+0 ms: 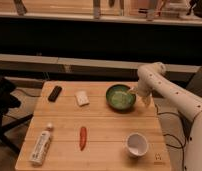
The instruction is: Pick up the ceramic bowl
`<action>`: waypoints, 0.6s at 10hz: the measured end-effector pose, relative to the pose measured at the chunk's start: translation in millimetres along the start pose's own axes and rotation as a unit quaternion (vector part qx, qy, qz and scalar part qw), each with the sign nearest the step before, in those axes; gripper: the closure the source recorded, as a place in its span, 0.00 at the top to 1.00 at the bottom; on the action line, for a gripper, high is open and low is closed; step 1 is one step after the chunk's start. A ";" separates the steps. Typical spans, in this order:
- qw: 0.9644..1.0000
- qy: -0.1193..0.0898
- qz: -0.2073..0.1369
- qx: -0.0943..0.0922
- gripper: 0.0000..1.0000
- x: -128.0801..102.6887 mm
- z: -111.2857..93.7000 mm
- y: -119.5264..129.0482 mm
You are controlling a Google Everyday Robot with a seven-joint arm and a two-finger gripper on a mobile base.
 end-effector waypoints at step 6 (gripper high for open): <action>1.000 -0.001 -0.003 -0.008 0.80 -2.5 12.1 -2.8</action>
